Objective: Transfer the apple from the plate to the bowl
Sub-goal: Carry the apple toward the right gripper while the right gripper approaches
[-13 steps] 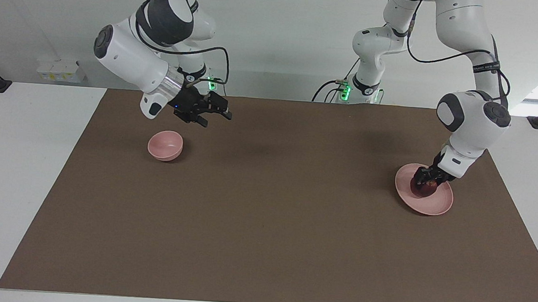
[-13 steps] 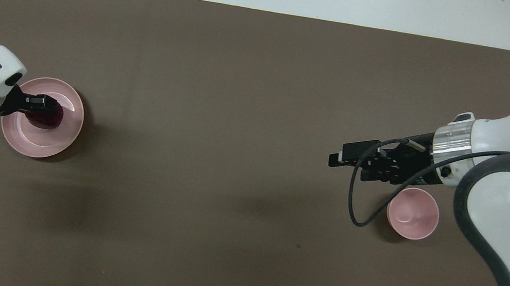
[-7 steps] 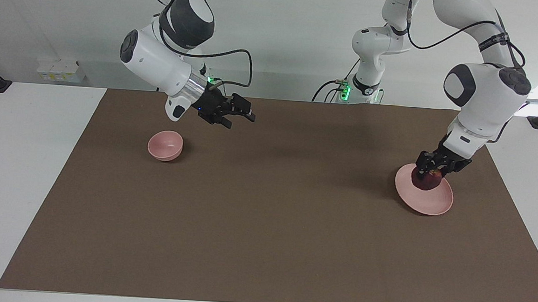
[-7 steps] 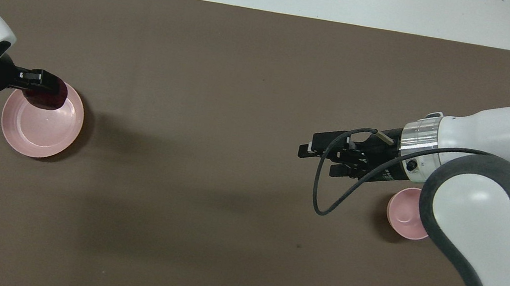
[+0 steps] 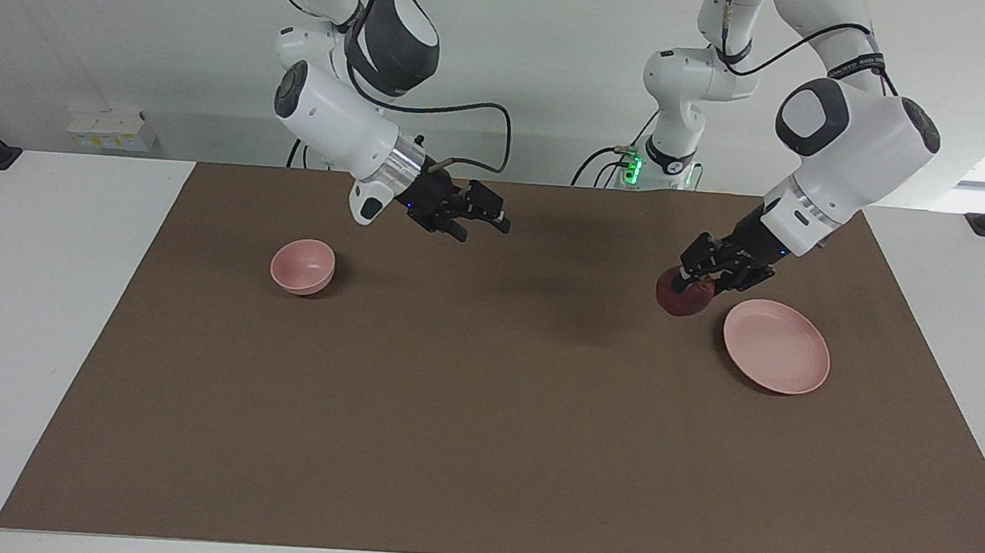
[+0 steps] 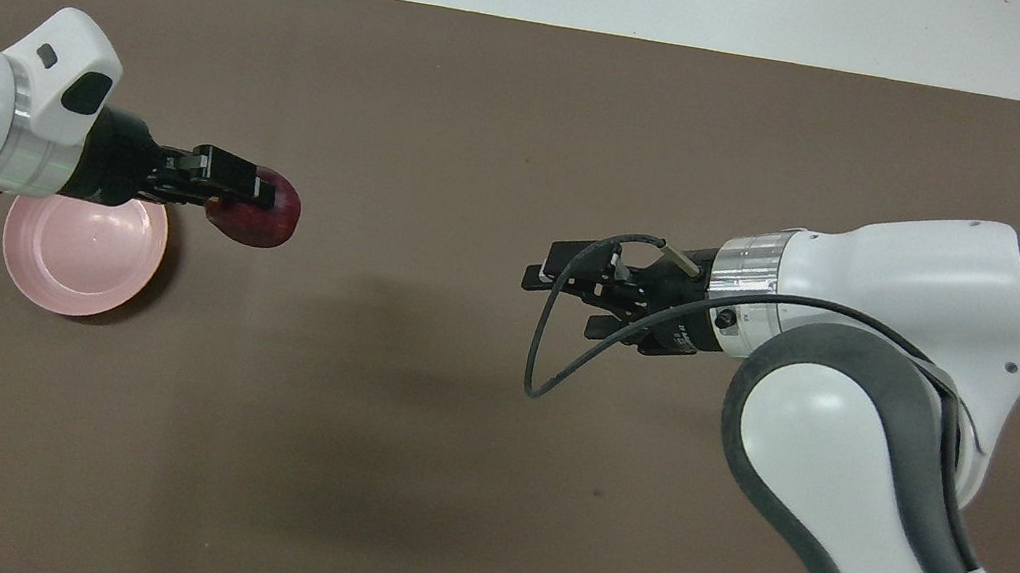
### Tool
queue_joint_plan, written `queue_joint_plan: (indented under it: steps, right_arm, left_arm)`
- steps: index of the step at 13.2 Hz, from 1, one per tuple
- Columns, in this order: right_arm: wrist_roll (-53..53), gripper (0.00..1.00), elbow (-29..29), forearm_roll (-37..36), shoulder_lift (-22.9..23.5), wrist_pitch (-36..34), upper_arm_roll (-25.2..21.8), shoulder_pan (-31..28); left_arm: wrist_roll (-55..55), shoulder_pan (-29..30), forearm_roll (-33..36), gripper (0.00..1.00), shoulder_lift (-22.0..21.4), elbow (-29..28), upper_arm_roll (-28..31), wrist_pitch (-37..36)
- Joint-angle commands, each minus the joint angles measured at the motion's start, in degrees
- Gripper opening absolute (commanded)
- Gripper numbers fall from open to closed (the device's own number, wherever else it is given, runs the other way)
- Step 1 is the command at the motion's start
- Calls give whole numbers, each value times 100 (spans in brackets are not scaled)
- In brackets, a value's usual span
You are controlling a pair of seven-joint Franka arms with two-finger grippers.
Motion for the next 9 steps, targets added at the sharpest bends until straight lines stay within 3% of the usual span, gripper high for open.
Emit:
queue_joint_plan:
  steps: [1,4,9]
  right_arm:
    - [149,100,-41,172,-16,90,-11,-18]
    - [859,100,-32,163,-16,257,-11,193]
    - [3143,100,21,163,-25,293,-2,519]
  left_arm:
    - [-81,-425,-698,0,-142,-70,76,-19]
    - [-581,-838,-937,0,-168,-79,23,112]
    - [-705,-1146,-1455,0,-300,-202,6,104]
